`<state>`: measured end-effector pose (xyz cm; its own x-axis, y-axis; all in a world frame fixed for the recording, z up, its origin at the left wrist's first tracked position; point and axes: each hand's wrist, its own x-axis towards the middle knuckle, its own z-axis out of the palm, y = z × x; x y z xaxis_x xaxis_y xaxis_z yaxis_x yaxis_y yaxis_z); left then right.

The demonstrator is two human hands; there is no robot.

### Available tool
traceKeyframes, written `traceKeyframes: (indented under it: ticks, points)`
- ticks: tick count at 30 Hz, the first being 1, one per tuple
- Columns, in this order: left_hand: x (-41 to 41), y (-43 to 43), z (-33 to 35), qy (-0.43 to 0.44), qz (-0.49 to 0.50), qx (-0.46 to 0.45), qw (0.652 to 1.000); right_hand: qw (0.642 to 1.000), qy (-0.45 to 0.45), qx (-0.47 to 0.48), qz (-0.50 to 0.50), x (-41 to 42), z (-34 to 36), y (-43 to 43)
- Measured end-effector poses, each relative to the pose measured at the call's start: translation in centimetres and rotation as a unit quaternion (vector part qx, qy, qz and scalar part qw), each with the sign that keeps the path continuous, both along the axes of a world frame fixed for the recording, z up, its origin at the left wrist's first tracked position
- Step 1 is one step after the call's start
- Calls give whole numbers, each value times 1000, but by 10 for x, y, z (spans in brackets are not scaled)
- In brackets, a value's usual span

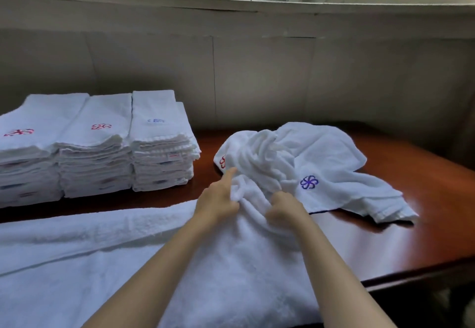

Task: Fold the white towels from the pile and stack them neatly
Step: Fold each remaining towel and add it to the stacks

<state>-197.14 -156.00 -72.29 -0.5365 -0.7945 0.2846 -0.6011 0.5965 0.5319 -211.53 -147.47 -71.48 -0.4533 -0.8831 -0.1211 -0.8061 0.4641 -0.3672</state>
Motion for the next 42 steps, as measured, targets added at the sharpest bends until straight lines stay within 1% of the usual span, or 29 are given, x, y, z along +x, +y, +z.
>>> traceKeyframes:
  ticks: [2, 3, 4, 5, 6, 7, 8, 9, 11, 13, 14, 15, 16, 18, 19, 21, 22, 23, 24, 26, 27, 28, 29, 30, 32, 34, 37, 39, 42]
  points:
    - [7, -9, 15, 116, -33, 116, 986, 997, -65, -24, -16, -8, 5, -5]
    - [11, -12, 23, 189, -38, 161, 968, 990, -120, -61, -40, -14, 6, -8]
    - [15, -13, 31, 263, -44, 206, 941, 975, -181, -106, -77, -20, 5, -10]
    - [20, -14, 40, 327, -58, 247, 910, 951, -241, -149, -123, -26, 4, -12]
    - [26, -14, 48, 361, -88, 279, 885, 920, -298, -188, -170, -31, 2, -14]
    - [32, -14, 55, 359, -135, 305, 872, 888, -345, -220, -209, -34, 1, -16]
    - [39, -13, 61, 325, -191, 330, 865, 855, -389, -247, -239, -38, 0, -16]
    - [44, -10, 65, 266, -249, 357, 860, 817, -439, -268, -259, -39, 0, -16]
    - [49, -4, 68, 109, -328, 395, 851, 737, -531, -300, -293, -42, 3, -14]
    - [47, 3, 60, -21, -325, 385, 864, 667, -576, -336, -331, -47, 5, -11]
    - [44, 6, 55, -67, -303, 362, 879, 654, -584, -344, -336, -48, 4, -10]
    - [43, 8, 49, -101, -276, 333, 896, 667, -576, -339, -329, -48, 4, -10]
    - [43, 11, 43, -128, -250, 300, 912, 714, -539, -317, -314, -46, 5, -10]
    - [47, 13, 33, -157, -206, 233, 937, 848, -399, -224, -268, -40, 7, -9]
    - [52, 13, 30, -158, -182, 207, 948, 894, -337, -168, -243, -37, 9, -7]
    - [66, 10, 30, -155, -134, 172, 963, 958, -234, -65, -154, -33, 8, -2]
    - [75, 7, 31, -158, -112, 159, 968, 977, -180, -36, -105, -32, 7, 0]
    - [85, 4, 31, -160, -94, 148, 971, 985, -145, -55, -78, -31, 5, 1]
    - [96, 1, 30, -160, -79, 138, 974, 981, -135, -120, -74, -30, 4, 1]
    - [121, -3, 22, -146, -48, 100, 983, 944, -143, -284, -92, -27, 4, 1]
    - [134, -5, 17, -138, -24, 64, 988, 927, -137, -337, -94, -27, 5, 0]
    - [146, -6, 10, -138, 7, 24, 990, 919, -134, -357, -100, -28, 2, -1]
    - [159, -7, 4, -149, 44, -10, 988, 921, -130, -350, -109, -30, 0, -3]
    - [171, -7, -3, -167, 81, -32, 982, 932, -123, -318, -124, -33, -6, -5]
    - [197, -6, -16, -194, 142, -43, 970, 956, -114, -231, -142, -42, -14, -8]
    - [222, -7, -27, -201, 187, -33, 961, 965, -117, -195, -134, -47, -17, -12]
    - [262, -9, -33, -201, 222, 23, 954, 952, -83, -243, -166, -54, -20, -16]
    - [288, -7, -33, -206, 216, 40, 954, 936, -66, -280, -203, -55, -20, -17]
    - [313, -3, -29, -114, 196, 20, 974, 920, -90, -302, -232, -55, -12, -18]
